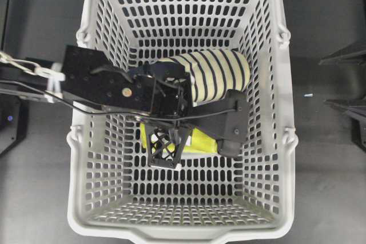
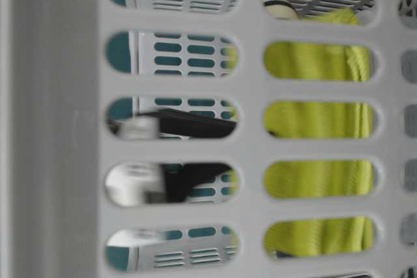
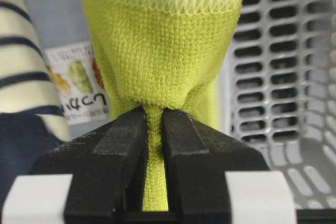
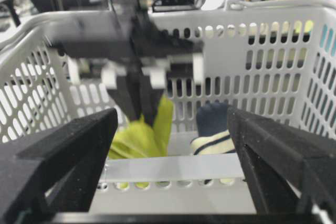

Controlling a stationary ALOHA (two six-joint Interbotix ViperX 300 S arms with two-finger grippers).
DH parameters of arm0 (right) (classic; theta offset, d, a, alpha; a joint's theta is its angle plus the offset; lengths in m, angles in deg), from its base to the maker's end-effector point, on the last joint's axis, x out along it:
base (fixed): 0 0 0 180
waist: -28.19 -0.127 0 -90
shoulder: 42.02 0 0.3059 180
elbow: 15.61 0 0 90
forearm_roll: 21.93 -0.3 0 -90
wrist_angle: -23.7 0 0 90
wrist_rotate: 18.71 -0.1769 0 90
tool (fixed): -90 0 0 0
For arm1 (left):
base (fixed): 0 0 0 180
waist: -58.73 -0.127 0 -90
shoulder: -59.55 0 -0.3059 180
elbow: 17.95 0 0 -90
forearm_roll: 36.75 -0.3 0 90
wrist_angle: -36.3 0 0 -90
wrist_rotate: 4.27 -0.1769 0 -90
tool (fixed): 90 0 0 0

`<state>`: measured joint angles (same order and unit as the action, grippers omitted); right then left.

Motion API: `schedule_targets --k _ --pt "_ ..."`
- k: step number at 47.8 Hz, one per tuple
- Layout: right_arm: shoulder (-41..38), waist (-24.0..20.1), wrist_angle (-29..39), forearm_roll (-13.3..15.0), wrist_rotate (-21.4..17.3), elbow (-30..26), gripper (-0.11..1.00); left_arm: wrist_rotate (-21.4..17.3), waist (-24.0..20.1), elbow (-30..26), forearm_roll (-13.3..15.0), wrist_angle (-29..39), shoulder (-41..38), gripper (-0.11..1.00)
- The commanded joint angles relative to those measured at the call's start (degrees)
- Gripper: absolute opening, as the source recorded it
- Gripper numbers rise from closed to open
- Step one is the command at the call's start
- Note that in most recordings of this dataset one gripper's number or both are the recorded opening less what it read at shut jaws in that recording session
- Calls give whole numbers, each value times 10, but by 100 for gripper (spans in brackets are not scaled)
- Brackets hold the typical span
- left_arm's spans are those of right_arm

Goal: Pick up the yellow cloth from the shopping basket with the left arm.
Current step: 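Lift the gripped cloth upward out of the basket with the left gripper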

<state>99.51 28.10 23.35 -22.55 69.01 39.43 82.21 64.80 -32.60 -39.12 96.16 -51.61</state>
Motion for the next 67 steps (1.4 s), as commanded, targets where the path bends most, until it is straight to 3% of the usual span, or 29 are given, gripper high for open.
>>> schedule_targets --k 1,12,22,40,56,67 --pt "-2 -2 -5 -2 -8 -6 80 -2 5 -85 -2 54 25 6" --pt "2 -2 -2 -2 -24 -5 80 -6 5 -245 -3 209 13 6" --pt "2 -2 -2 -2 -24 -6 80 1 5 -301 -3 256 -11 6" --pt "7 -3 -1 -2 -25 -7 80 25 4 -305 -3 261 -12 6" --pt "9 -7 -2 -2 -26 -9 80 76 -10 -285 -3 271 -4 6" --pt "8 -8 -4 -2 -25 -9 80 85 -13 -239 -3 254 22 6"
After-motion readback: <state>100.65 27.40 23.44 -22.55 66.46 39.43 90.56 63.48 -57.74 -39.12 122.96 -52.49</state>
